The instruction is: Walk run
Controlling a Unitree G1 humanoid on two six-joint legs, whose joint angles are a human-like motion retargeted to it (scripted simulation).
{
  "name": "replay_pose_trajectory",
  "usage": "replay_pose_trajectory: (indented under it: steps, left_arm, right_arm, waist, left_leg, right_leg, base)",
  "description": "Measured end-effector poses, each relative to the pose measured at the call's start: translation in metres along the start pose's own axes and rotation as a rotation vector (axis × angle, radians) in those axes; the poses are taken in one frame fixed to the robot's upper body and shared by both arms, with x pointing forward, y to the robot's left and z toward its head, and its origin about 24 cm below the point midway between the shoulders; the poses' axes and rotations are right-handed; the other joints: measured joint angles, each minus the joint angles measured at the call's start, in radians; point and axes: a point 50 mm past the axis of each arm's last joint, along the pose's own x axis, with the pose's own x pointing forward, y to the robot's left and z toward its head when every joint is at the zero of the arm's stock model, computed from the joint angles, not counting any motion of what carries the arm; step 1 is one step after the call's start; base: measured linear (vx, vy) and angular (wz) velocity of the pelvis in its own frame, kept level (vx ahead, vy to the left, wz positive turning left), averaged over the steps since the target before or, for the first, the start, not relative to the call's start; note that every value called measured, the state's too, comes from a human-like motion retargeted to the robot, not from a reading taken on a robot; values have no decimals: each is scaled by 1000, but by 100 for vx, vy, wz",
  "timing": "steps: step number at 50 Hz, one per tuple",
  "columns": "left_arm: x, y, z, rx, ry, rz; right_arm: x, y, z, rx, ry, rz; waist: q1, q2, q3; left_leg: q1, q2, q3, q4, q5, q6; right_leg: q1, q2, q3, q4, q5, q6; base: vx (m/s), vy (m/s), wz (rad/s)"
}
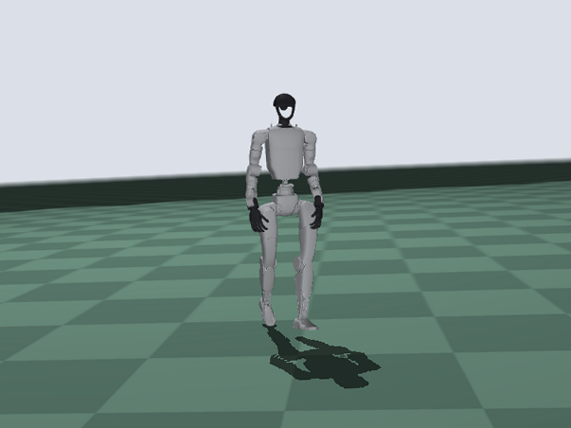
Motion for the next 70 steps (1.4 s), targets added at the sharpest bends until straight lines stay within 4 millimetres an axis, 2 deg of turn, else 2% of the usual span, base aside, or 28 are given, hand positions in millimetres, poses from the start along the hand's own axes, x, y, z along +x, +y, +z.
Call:
replay_pose_trajectory:
  steps: [3,5,7,10,14,16,20,23,26,30,33,35,38,40,42,43,47,50,53,57,60,61,64,65,67,68,70]
  left_arm:
    - [-1,2,-8,-25,59,-67]
    - [-2,8,-12,-6,105,-89]
    - [-3,11,-14,39,134,-118]
    - [-3,10,-18,102,190,-186]
    - [-4,-1,-18,197,195,-276]
    - [-4,-4,-19,231,190,-272]
    - [-4,-11,-21,242,191,-252]
    - [-4,-15,-23,212,202,-261]
    - [-4,-17,-25,206,222,-285]
    - [-5,-18,-27,229,234,-302]
    - [-6,-23,-32,236,260,-325]
    - [-7,-25,-35,209,277,-326]
    - [-7,-30,-35,151,268,-311]
    - [-6,-30,-32,138,244,-302]
    - [-5,-22,-26,200,217,-272]
    - [-4,-13,-23,256,204,-246]
    - [-5,9,-11,430,132,-126]
    - [-5,11,-7,398,81,-67]
    - [-5,8,-4,322,40,-60]
    - [-3,8,2,307,17,-38]
    - [-3,7,2,343,33,-50]
    - [-2,7,2,353,40,-53]
    - [-2,4,0,351,53,-65]
    - [-2,1,-1,339,54,-70]
    - [-1,6,6,291,26,-79]
    - [0,7,7,268,15,-74]
    - [-1,10,8,233,1,-57]
  right_arm:
    - [4,4,9,9,-20,-3]
    - [5,2,18,-15,-42,-12]
    - [5,-9,25,-66,-60,-66]
    - [2,-25,34,-97,-115,-190]
    - [-4,-35,45,14,-249,-299]
    - [-6,-36,50,51,-305,-316]
    - [-6,-32,53,88,-339,-299]
    - [-5,-30,50,70,-316,-275]
    - [-5,-32,47,50,-295,-275]
    - [-5,-33,52,82,-319,-245]
    - [-6,-36,54,145,-342,-268]
    - [-5,-36,55,163,-339,-285]
    - [-3,-33,54,165,-309,-214]
    - [-3,-40,52,135,-275,-184]
    - [-4,-46,48,68,-228,-183]
    - [-4,-47,47,32,-209,-175]
    - [-1,-40,39,-42,-138,-114]
    - [0,-33,33,-70,-107,-91]
    - [-1,-29,29,-98,-103,-79]
    - [0,-21,23,-64,-87,-18]
    - [1,-16,20,-17,-73,20]
    - [2,-16,19,-7,-70,24]
    - [2,-12,16,10,-61,32]
    - [1,-10,14,10,-58,36]
    - [2,-9,16,12,-60,46]
    - [2,-8,14,13,-53,54]
    - [2,-5,10,39,-37,66]
  waist:
    - [-48,0,-21]
    - [-41,20,-3]
    - [-26,45,9]
    - [-36,70,29]
    - [-135,101,50]
    - [-165,92,53]
    - [-202,48,68]
    - [-220,37,80]
    - [-222,50,73]
    - [-240,55,59]
    - [-287,72,43]
    - [-294,74,29]
    - [-271,75,27]
    - [-282,60,30]
    - [-295,34,24]
    - [-299,27,22]
    - [-263,-6,18]
    - [-205,-28,16]
    - [-172,-17,21]
    - [-125,19,48]
    - [-91,26,64]
    - [-86,27,64]
    - [-73,21,64]
    - [-59,16,66]
    - [-54,18,58]
    - [-41,14,50]
    - [-10,7,31]
  left_leg:
    - [24,23,-15,64,-24,51]
    - [69,53,-10,83,-65,64]
    - [126,69,-7,66,-94,64]
    - [198,58,-27,41,-120,65]
    - [276,17,-139,13,-142,74]
    - [308,-14,-154,8,-162,84]
    - [390,-75,-189,9,-210,98]
    - [455,-83,-225,16,-246,99]
    - [489,-68,-236,29,-278,96]
    - [523,-68,-248,63,-283,83]
    - [547,-43,-272,110,-207,39]
    - [553,-31,-262,150,-126,6]
    - [520,-22,-242,322,156,-60]
    - [450,-6,-193,504,294,-91]
    - [370,23,-112,666,409,-52]
    - [329,33,-95,722,400,-27]
    - [196,52,-35,793,195,6]
    - [97,13,-39,707,58,-15]
    - [41,26,-3,518,-15,-34]
    - [-13,54,9,230,-11,-66]
    - [-58,27,-62,44,-55,-90]
    - [-67,16,-75,-13,-67,-117]
    - [-73,0,-64,-90,-92,-157]
    - [-66,2,-66,-77,-89,-155]
    - [-62,7,-56,-21,-66,-80]
    - [-49,14,-27,-2,-57,-62]
    - [-29,0,-91,11,22,-25]
  right_leg:
    - [-79,2,29,215,260,101]
    - [-151,25,35,397,386,137]
    - [-215,6,-4,501,349,141]
    - [-312,2,-21,553,180,104]
    - [-417,-53,-81,436,-14,121]
    - [-458,-107,-115,317,-37,145]
    - [-526,-186,-141,73,-68,141]
    - [-583,-195,-123,-84,-125,119]
    - [-632,-184,-120,-204,-161,127]
    - [-655,-205,-142,-162,-173,119]
    - [-625,-204,-147,-117,-91,59]
    - [-594,-200,-154,-115,-26,56]
    - [-536,-188,-79,-69,-30,23]
    - [-490,-204,-80,-53,-51,-10]
    - [-438,-230,-138,-61,-74,-35]
    - [-416,-225,-145,-65,-89,-45]
    - [-335,-200,-132,-98,-128,-62]
    - [-292,-160,-80,-124,-149,-87]
    - [-245,-106,-53,-146,-177,-102]
    - [-171,-27,-11,-158,-226,-112]
    - [-114,8,27,-159,-264,-118]
    - [-101,15,34,-157,-277,-119]
    - [-55,25,51,-141,-306,-112]
    - [-34,26,65,-133,-307,-107]
    - [-27,34,65,-102,-281,-81]
    - [-19,33,73,-87,-256,-62]
    - [-7,9,41,-46,-162,-9]
  base:
    - [106,-13,-2]
    - [90,-8,-48]
    - [78,-5,-43]
    - [67,-4,30]
    - [70,-8,138]
    - [64,-15,96]
    - [64,-25,78]
    - [66,-32,74]
    - [66,-35,38]
    - [71,-45,45]
    - [67,-45,93]
    - [78,-60,21]
    - [84,-61,-14]
    - [77,-51,8]
    - [60,-41,11]
    - [67,-50,17]
    - [60,-44,-37]
    - [64,-36,-98]
    - [66,-32,-71]
    - [61,-27,-74]
    - [80,-27,-70]
    - [86,-27,-47]
    - [82,-24,-43]
    - [79,-19,-58]
    - [76,-15,-48]
    - [89,-12,-71]
    - [111,-10,-79]
